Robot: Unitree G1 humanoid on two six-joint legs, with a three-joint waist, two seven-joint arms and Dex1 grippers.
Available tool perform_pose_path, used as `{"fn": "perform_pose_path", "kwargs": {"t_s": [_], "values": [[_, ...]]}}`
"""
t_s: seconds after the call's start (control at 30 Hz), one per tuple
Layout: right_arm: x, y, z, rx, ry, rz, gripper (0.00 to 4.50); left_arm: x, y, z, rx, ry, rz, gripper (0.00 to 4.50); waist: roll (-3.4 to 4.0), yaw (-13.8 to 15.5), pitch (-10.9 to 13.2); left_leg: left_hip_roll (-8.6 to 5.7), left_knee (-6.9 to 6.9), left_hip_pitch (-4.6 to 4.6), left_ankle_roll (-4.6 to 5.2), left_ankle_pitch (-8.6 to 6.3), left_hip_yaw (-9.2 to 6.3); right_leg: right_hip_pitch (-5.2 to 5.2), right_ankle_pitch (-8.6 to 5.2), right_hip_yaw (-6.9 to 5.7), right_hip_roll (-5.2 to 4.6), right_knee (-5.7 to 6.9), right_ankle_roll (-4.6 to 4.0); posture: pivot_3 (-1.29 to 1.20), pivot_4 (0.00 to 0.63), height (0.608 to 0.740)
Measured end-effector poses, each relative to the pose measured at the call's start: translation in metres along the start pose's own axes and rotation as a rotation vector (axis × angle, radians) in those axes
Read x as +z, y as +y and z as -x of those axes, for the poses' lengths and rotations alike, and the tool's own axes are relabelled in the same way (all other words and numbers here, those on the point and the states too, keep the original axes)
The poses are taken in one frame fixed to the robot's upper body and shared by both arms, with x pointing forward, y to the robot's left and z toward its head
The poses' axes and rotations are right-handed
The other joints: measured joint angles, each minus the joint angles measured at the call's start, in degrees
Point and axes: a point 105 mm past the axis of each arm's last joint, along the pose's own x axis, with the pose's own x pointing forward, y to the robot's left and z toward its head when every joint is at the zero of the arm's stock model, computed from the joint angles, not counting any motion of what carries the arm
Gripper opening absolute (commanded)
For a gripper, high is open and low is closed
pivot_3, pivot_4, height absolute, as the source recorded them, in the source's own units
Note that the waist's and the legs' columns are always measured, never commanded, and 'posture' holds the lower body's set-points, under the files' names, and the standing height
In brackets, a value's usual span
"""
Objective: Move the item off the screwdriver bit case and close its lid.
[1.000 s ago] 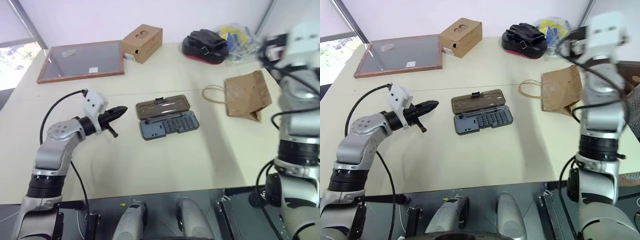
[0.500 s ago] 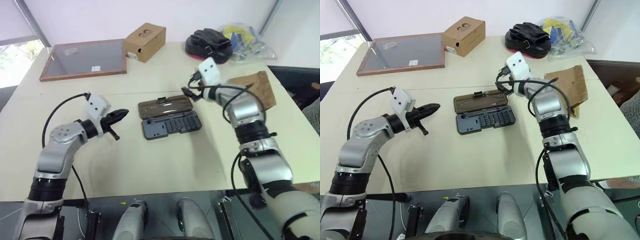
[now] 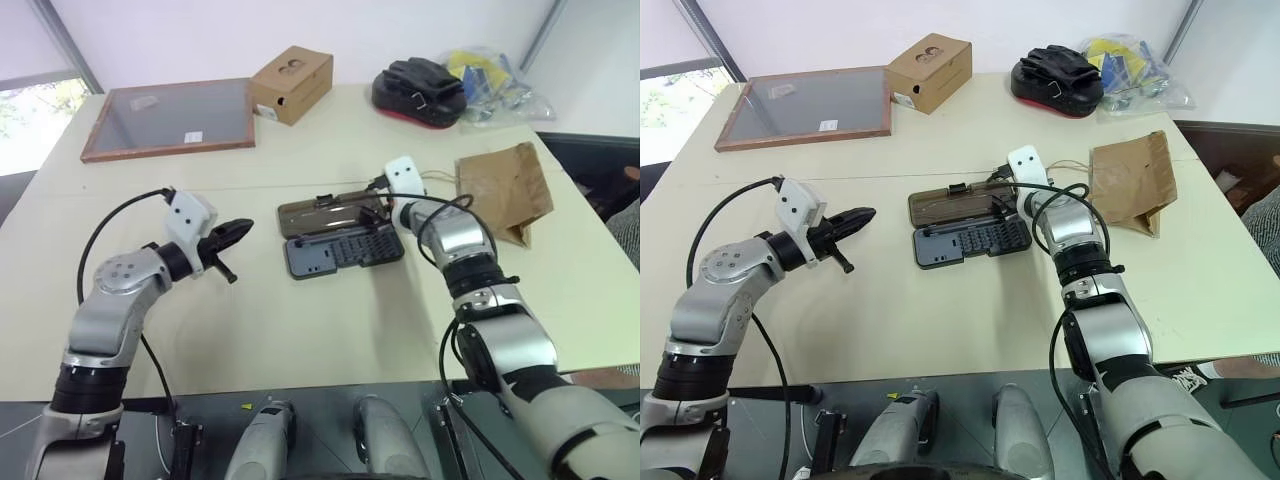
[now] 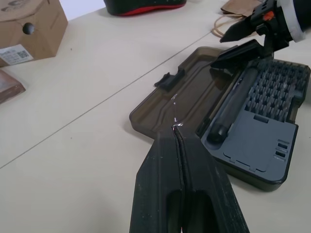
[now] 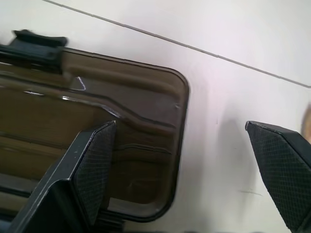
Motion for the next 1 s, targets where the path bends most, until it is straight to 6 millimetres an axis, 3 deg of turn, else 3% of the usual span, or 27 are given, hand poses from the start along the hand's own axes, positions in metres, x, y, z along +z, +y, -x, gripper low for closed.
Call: {"fn": "perform_pose_path", "kwargs": {"t_s": [0.2, 0.23, 0.63, 1.0], "values": [[-0.001, 0.003, -0.001, 0.005, 0.043, -0.037, 0.32, 0.000, 0.000, 0.000, 0.000, 0.000, -0.001, 0.00, 0.00, 0.0, 0.0, 0.00, 0.02, 0.04, -0.01, 0.01, 0.00, 0.03, 0.01, 0.00, 0.01, 0.02, -0.01, 0.00, 0.150, 0.740], [-0.001, 0.003, -0.001, 0.003, 0.050, -0.049, 0.03, 0.000, 0.000, 0.000, 0.000, 0.000, -0.001, 0.00, -0.01, 0.0, 0.0, 0.00, 0.02, 0.05, -0.01, 0.01, 0.00, 0.06, 0.02, 0.00, 0.01, 0.02, -0.02, 0.00, 0.150, 0.740], [0.003, 0.003, 0.006, -0.043, 0.164, -0.182, 0.03, 0.000, 0.001, -0.001, 0.004, 0.000, -0.004, 0.00, -0.02, 0.0, -0.1, 0.01, 0.01, 0.05, -0.01, 0.01, -0.04, 0.06, 0.02, -0.01, 0.03, 0.02, -0.02, 0.00, 0.150, 0.740], [0.010, 0.036, 0.055, -0.074, 0.352, -0.431, 0.03, -0.001, 0.001, -0.001, 0.008, 0.002, -0.004, 0.00, 0.02, -0.2, 0.0, 0.04, -0.05, -0.07, -0.01, 0.01, -0.06, -0.23, 0.02, 0.01, 0.07, 0.14, -0.06, 0.00, 0.150, 0.740]]}}
